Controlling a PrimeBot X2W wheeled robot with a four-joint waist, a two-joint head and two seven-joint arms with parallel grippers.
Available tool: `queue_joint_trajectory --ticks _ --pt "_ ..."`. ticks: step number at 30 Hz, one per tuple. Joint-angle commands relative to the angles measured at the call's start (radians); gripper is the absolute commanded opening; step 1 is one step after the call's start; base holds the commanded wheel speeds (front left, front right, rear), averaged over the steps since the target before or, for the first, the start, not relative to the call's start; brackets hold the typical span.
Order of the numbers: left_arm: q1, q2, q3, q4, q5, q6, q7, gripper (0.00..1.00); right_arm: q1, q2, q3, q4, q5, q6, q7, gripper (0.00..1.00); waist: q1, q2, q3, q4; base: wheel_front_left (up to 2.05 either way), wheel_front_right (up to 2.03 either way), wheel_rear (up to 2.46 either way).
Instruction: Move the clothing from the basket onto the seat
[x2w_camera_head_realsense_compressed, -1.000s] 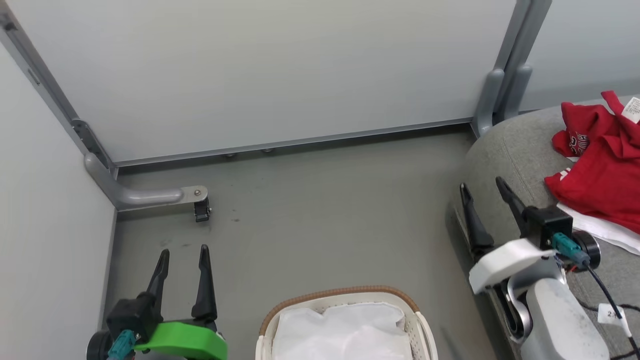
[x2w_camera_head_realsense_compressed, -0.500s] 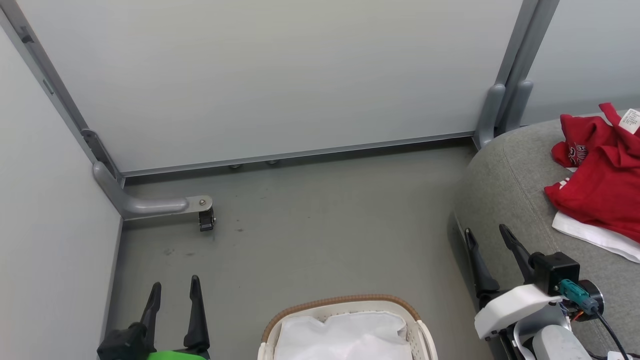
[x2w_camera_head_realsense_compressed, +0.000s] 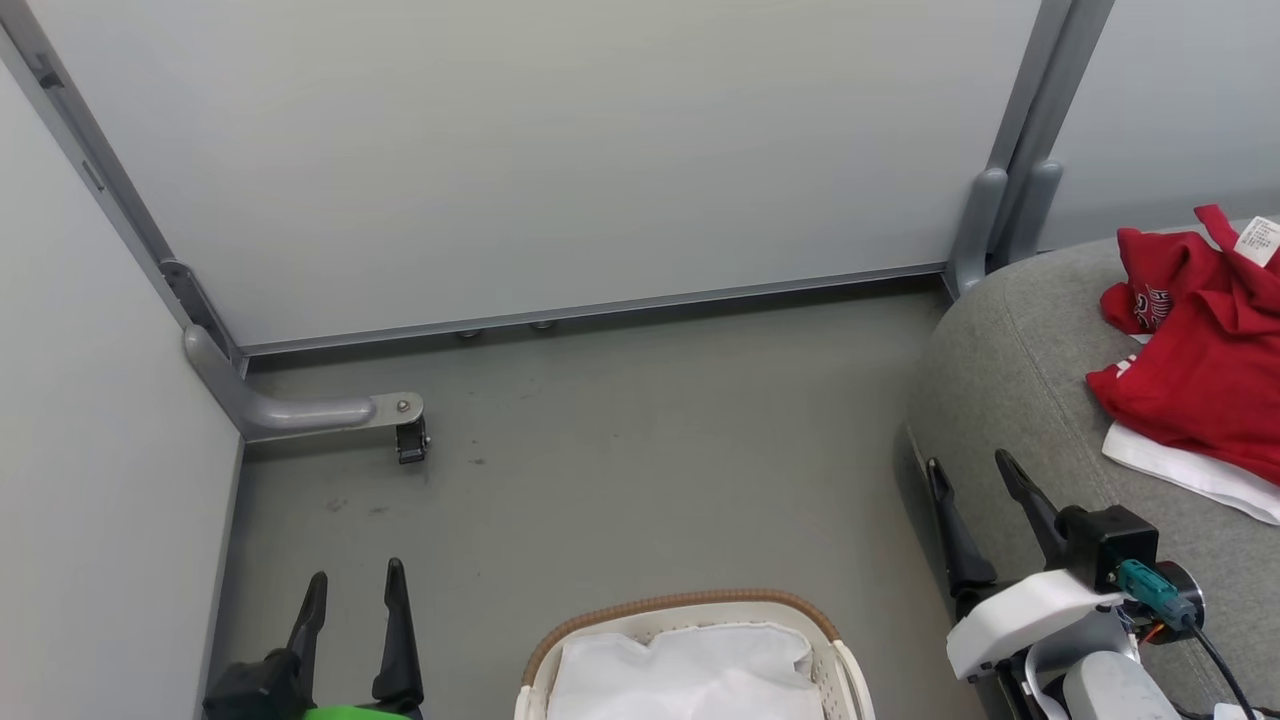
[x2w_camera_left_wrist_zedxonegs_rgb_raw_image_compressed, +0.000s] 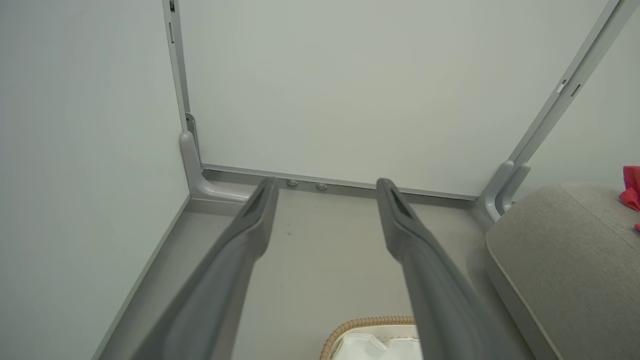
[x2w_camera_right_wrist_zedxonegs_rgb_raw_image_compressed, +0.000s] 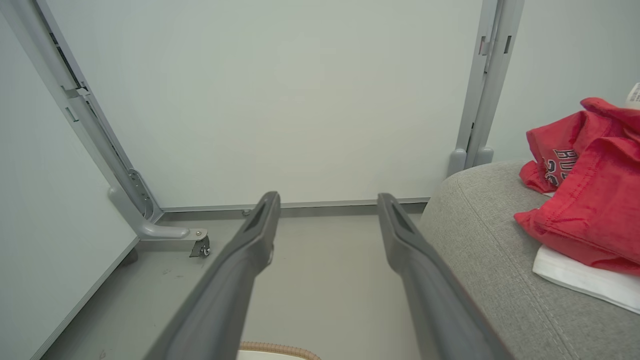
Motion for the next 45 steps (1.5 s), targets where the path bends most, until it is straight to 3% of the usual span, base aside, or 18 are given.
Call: queue_joint_trajectory --ticks 1,5,6,11,45 --pt "-0.006 0.000 -0.001 -0.001 0.003 0.004 0.000 1.00 0.011 -0.004 0.000 0.001 0.003 -0.001 -0.002 1.00 0.0001 0.0000 0.000 0.001 0.00 0.00 0.00" --pt "-0.011 0.000 -0.003 -0.008 0.004 0.004 0.000 1.00 0.013 -0.004 0.005 0.002 0.008 -0.001 -0.002 1.00 0.0001 0.0000 0.000 0.001 0.00 0.00 0.00" --pt "-0.001 0.000 -0.002 -0.006 0.003 0.000 0.000 0.00 0.000 0.000 0.005 0.001 0.004 0.000 0.000 0.00 0.0001 0.0000 0.000 0.001 0.00 0.00 0.00" --pt "0.001 -0.001 -0.001 0.027 -0.012 -0.001 0.004 0.00 0.015 0.006 0.002 0.032 0.020 0.000 0.007 0.00 0.0001 0.0000 0.001 0.001 0.00 0.00 0.00" --pt "-0.087 0.003 0.086 0.024 -0.535 -0.041 0.153 0.00 0.016 0.002 -0.060 -0.026 0.592 0.000 0.156 0.00 0.0001 0.0000 0.009 -0.004 0.00 0.00 0.00"
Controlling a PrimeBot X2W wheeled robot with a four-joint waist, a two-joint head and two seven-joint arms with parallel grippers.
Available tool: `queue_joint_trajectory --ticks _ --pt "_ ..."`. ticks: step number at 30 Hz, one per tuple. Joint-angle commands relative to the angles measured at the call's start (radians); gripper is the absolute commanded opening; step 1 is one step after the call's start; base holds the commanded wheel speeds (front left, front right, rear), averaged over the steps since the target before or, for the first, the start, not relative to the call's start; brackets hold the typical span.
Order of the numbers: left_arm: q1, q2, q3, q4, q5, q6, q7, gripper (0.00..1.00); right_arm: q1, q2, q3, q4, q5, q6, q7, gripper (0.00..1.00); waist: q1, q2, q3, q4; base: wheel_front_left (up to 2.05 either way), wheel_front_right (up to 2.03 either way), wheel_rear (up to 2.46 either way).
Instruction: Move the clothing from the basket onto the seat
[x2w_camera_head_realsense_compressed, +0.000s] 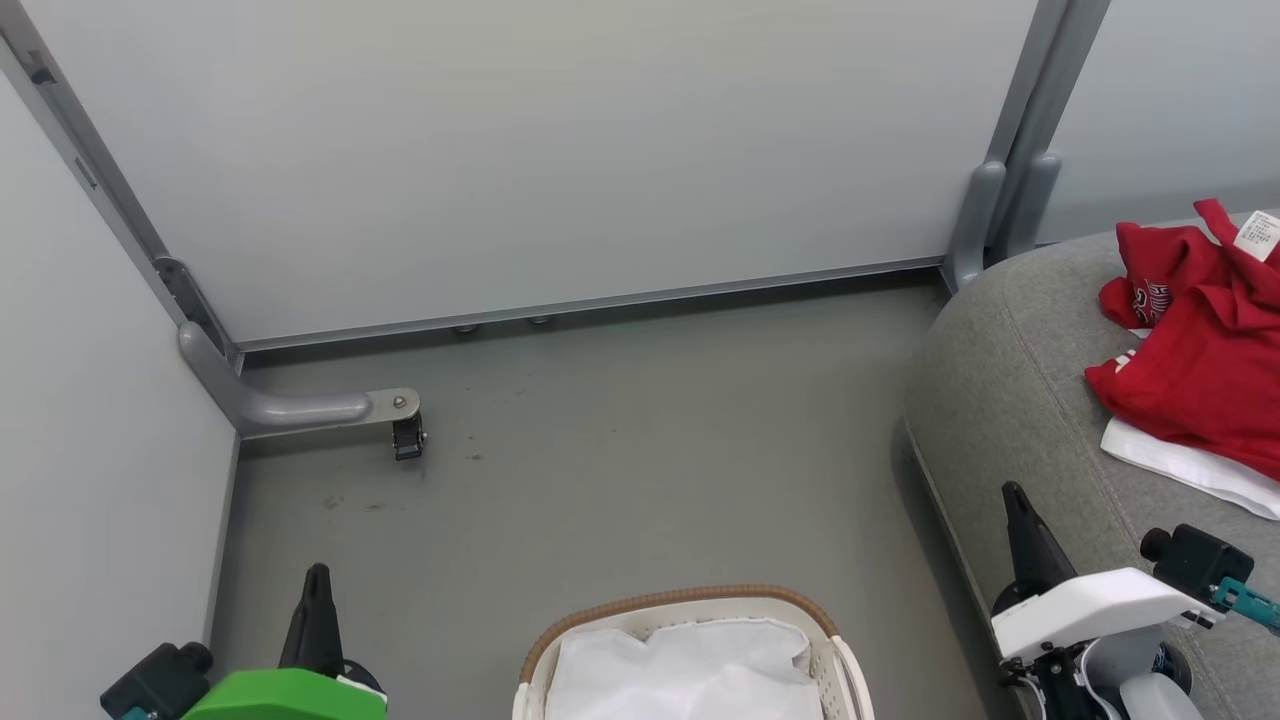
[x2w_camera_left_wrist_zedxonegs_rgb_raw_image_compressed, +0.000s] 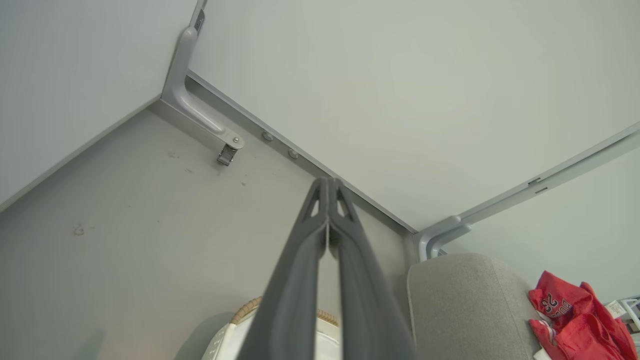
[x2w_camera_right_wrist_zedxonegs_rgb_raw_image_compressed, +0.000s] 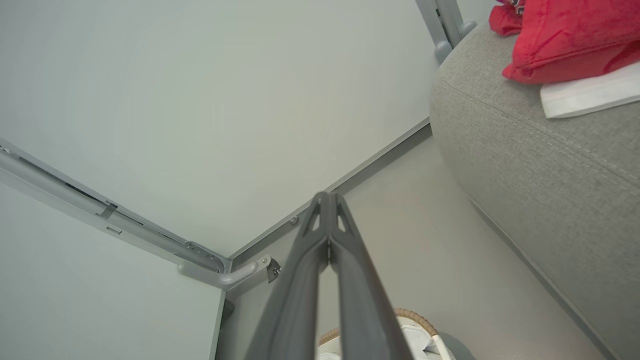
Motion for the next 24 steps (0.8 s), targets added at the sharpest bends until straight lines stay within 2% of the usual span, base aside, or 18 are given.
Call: queue_joint_trajectory --ticks 1,24 --pt "-0.034 0.005 0.010 -0.014 -0.034 -0.008 0.007 0.00 -0.015 -0.006 -0.006 -0.019 0.035 0.000 0.009 0.00 0.0000 0.0000 0.000 0.000 0.00 0.00 0.00" --pt "-0.075 0.006 0.053 -0.016 -0.287 -0.028 0.080 0.00 -0.016 -0.008 -0.038 -0.045 0.312 0.000 0.083 0.00 0.0000 0.0000 0.006 -0.004 0.00 0.00 0.00"
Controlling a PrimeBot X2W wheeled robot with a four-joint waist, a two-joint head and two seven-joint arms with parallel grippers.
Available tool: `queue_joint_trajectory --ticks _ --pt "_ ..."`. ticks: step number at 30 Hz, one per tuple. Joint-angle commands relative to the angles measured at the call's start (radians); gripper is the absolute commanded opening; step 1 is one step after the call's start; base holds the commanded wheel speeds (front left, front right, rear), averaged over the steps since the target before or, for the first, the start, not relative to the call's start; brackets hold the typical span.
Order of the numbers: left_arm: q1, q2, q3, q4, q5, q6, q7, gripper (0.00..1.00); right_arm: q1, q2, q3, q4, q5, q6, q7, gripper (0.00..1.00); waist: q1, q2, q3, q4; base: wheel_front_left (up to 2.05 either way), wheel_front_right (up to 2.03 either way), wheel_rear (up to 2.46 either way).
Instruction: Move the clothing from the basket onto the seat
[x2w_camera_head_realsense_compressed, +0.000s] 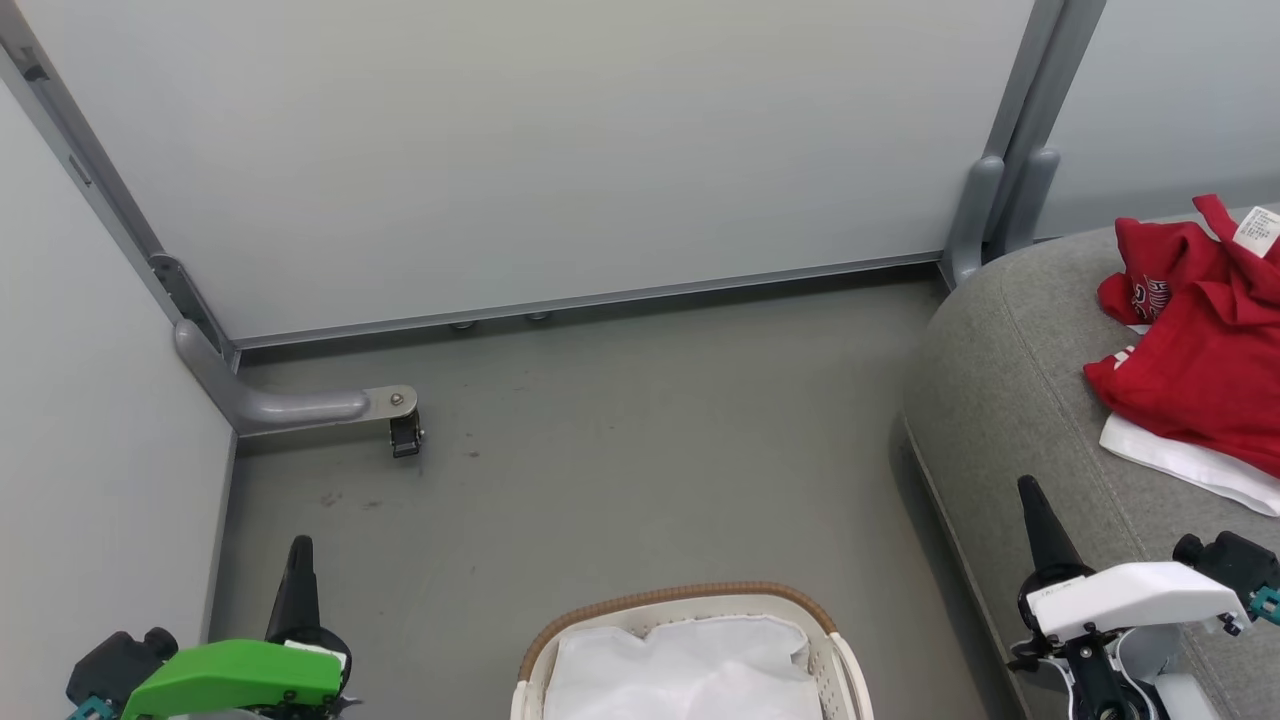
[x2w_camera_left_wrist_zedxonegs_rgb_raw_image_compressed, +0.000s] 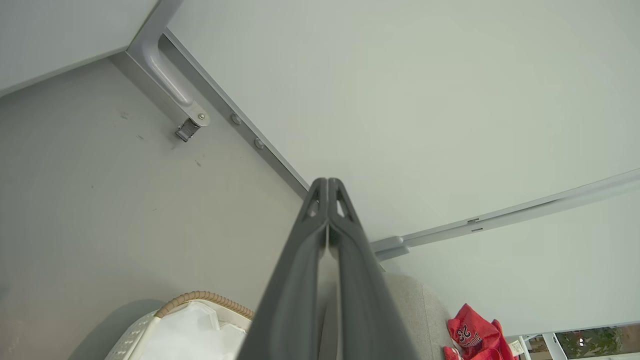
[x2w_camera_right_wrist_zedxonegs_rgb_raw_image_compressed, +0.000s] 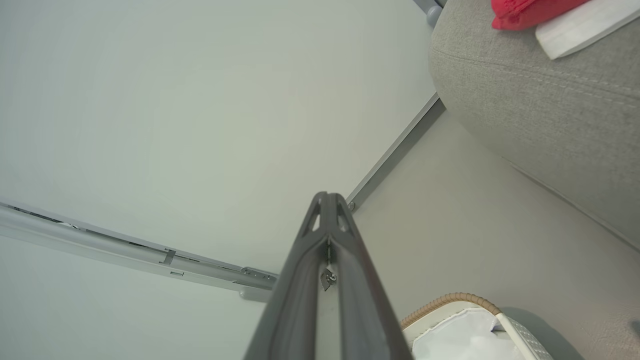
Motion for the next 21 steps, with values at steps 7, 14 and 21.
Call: queue_joint_trajectory --ticks 7,14,21 --pt "-0.038 0.006 0.017 -0.013 -0.084 -0.012 0.022 0.00 -0.016 -0.007 -0.013 -0.022 0.090 0.000 0.024 0.00 0.0000 0.0000 0.002 -0.001 0.00 0.00 0.00" --pt "-0.047 0.006 0.029 -0.014 -0.147 -0.017 0.041 0.00 -0.016 -0.008 -0.021 -0.028 0.159 0.000 0.042 0.00 0.0000 0.0000 0.004 -0.002 0.00 0.00 0.00" --pt "-0.057 0.006 0.039 -0.014 -0.207 -0.021 0.058 0.00 -0.016 -0.008 -0.028 -0.035 0.225 -0.001 0.060 0.00 0.0000 0.0000 0.005 -0.003 0.00 0.00 0.00"
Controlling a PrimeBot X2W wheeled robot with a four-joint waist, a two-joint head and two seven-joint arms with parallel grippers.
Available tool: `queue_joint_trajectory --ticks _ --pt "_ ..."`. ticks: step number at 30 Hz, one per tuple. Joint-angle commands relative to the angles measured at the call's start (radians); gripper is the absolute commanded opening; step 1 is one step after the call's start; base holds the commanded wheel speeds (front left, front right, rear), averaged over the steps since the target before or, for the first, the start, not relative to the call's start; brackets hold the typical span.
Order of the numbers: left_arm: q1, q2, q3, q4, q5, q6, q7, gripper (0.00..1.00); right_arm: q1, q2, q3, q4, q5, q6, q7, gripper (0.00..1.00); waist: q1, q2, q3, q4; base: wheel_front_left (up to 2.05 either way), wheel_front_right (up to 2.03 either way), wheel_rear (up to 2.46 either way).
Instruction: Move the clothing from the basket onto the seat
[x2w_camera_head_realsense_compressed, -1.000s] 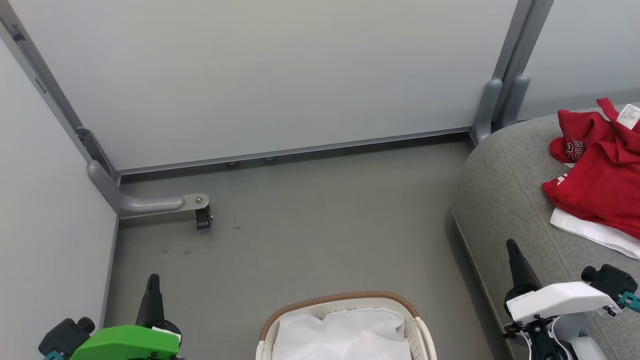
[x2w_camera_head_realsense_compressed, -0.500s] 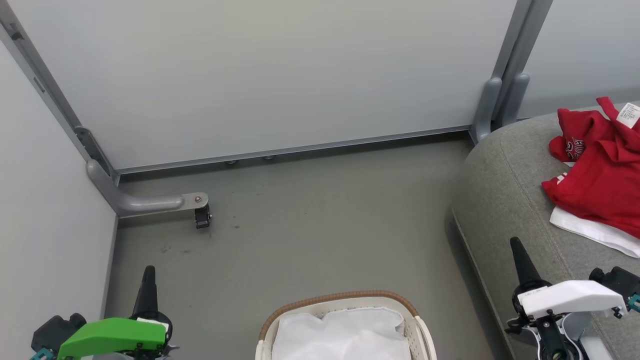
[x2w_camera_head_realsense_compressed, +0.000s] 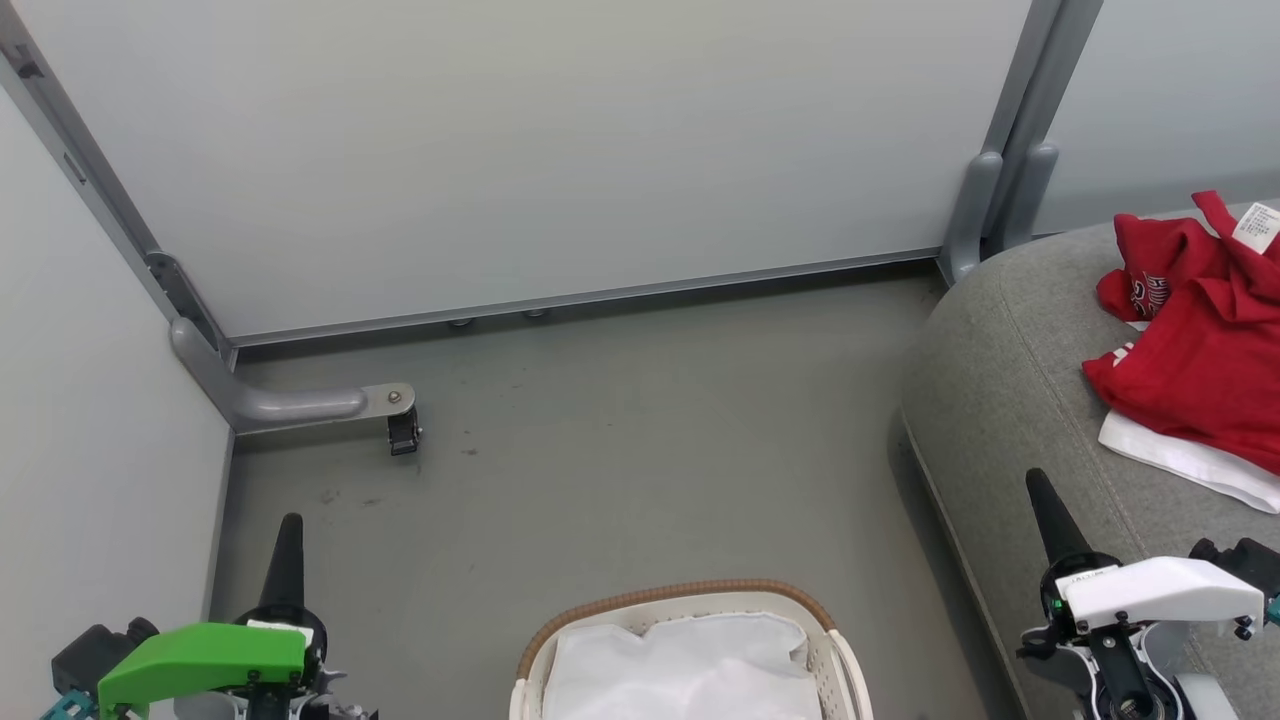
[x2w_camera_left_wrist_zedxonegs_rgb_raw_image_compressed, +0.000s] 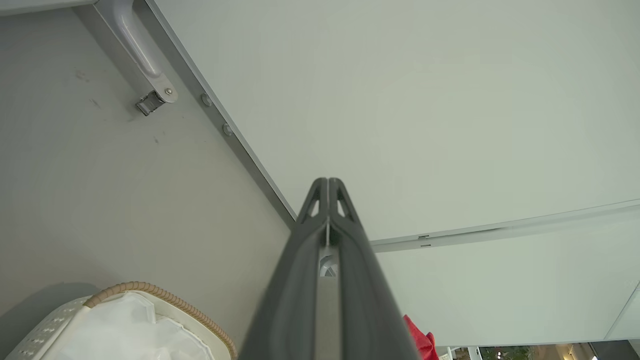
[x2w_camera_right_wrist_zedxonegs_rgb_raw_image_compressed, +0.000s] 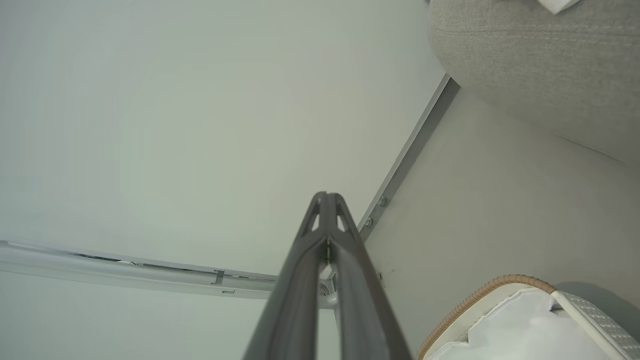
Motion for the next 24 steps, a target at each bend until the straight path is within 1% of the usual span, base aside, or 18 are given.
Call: queue_joint_trajectory --ticks 1,24 --pt "-0.026 0.006 0.006 -0.011 -0.022 -0.005 0.006 0.00 -0.015 -0.006 -0.005 -0.014 0.026 -0.001 0.008 0.00 0.0000 0.0000 0.000 0.000 0.00 0.00 0.00" --pt "-0.054 0.005 0.036 -0.010 -0.194 -0.020 0.057 0.00 -0.013 -0.007 -0.027 -0.030 0.212 0.000 0.059 0.00 0.0000 0.0000 0.006 -0.004 0.00 0.00 0.00"
